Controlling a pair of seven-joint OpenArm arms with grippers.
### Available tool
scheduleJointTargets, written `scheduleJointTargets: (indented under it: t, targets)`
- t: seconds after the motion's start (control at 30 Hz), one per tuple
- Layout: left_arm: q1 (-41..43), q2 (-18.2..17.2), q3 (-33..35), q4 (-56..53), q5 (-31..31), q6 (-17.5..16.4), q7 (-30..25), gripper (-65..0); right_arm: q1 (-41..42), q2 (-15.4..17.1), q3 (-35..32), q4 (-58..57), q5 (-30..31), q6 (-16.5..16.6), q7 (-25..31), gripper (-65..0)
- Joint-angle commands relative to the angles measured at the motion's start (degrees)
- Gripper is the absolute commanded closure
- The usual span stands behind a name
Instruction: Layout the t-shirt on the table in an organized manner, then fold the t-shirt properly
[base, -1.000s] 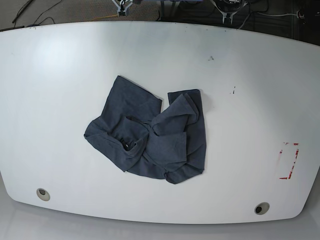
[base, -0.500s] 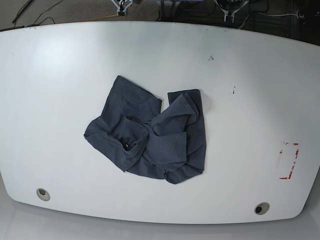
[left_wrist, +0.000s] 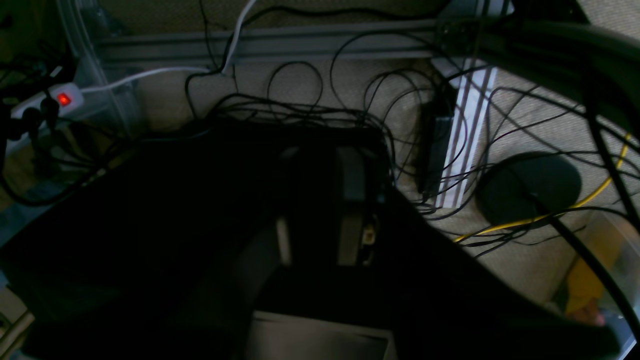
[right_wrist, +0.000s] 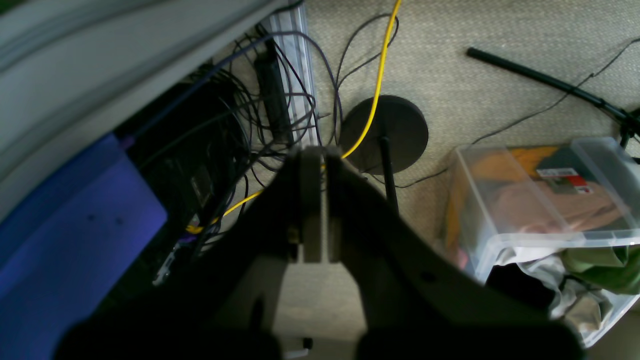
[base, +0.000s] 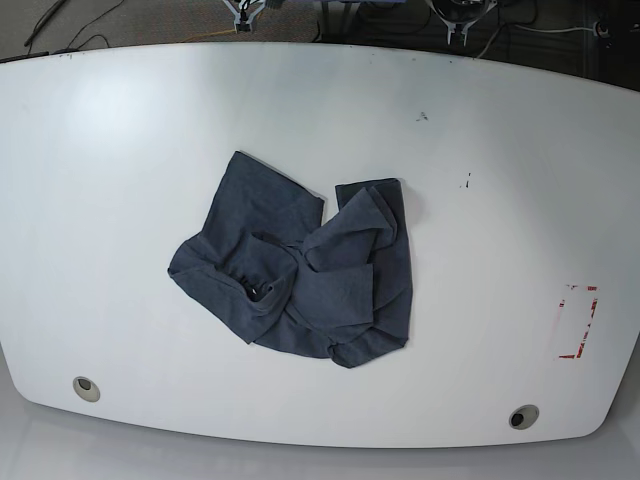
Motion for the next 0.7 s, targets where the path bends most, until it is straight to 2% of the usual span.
scheduleJointTargets:
  t: [0.0,0.67]
  targets:
    - [0.20,-0.22,-0.09,-0.03,-0.18,0.26,-0.47,-9.9,-0.27,0.16,-0.08,-0.12,0.04,0.23,0.05,-0.9]
    - [1.07,-0.21,-0.25,-0.03,-0.17,0.21,-2.00,-10.0,-0.25,0.25,-0.09,-0.19,-0.27,0.23,-0.08,-0.6]
